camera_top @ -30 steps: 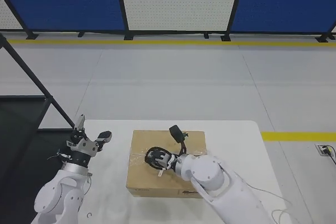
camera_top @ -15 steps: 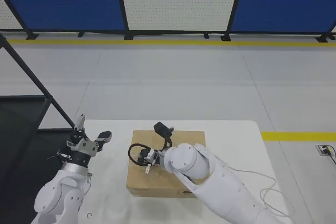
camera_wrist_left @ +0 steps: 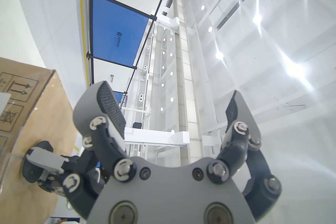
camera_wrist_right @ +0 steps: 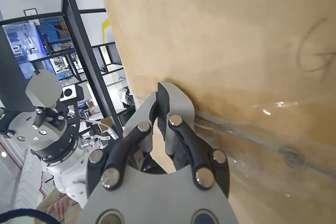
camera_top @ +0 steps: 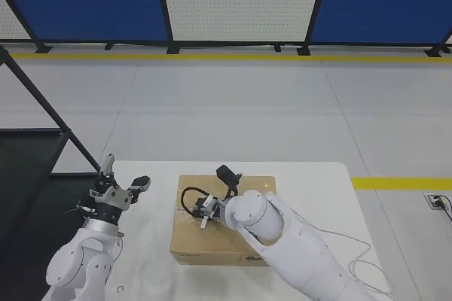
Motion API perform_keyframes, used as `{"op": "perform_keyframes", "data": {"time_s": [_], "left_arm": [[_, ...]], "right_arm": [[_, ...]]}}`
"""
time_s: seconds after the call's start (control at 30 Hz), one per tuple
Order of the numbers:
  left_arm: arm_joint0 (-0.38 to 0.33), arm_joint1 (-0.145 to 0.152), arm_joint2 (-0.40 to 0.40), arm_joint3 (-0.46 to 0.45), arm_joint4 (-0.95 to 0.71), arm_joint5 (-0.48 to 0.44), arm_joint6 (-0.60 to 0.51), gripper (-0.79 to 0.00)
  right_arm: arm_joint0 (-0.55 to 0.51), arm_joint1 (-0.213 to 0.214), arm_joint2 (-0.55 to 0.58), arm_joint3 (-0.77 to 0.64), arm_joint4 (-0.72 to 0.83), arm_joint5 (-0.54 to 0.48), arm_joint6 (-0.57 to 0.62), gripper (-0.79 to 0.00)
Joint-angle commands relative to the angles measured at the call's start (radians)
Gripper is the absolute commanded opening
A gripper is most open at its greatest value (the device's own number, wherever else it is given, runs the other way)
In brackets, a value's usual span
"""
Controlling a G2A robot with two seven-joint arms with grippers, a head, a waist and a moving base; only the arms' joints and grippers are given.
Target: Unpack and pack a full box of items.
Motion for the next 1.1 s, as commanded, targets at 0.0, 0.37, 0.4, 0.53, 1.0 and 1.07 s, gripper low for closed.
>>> {"op": "perform_keyframes", "data": {"time_s": [0.0, 0.37, 0.4, 0.53, 1.0, 1.07], "left_arm": [[0.0, 0.0, 0.0, 0.0, 0.0, 0.0, 0.0, 0.0], [0.0, 0.0, 0.0, 0.0, 0.0, 0.0, 0.0, 0.0], [0.0, 0.0, 0.0, 0.0, 0.0, 0.0, 0.0, 0.0], [0.0, 0.0, 0.0, 0.0, 0.0, 0.0, 0.0, 0.0], [0.0, 0.0, 0.0, 0.0, 0.0, 0.0, 0.0, 0.0], [0.0, 0.0, 0.0, 0.0, 0.0, 0.0, 0.0, 0.0]], "right_arm": [[-0.026, 0.012, 0.027, -0.033, -0.015, 0.01, 0.0, -0.785], [-0.169, 0.081, 0.166, -0.245, -0.151, 0.084, 0.047, -0.785], [-0.182, 0.087, 0.181, -0.263, -0.164, 0.092, 0.05, -0.785], [-0.233, 0.11, 0.244, -0.321, -0.2, 0.117, 0.061, -0.785], [-0.414, 0.161, 0.453, -0.492, -0.268, 0.147, -0.014, -0.785], [-0.442, 0.164, 0.476, -0.526, -0.273, 0.157, -0.038, -0.785]]}}
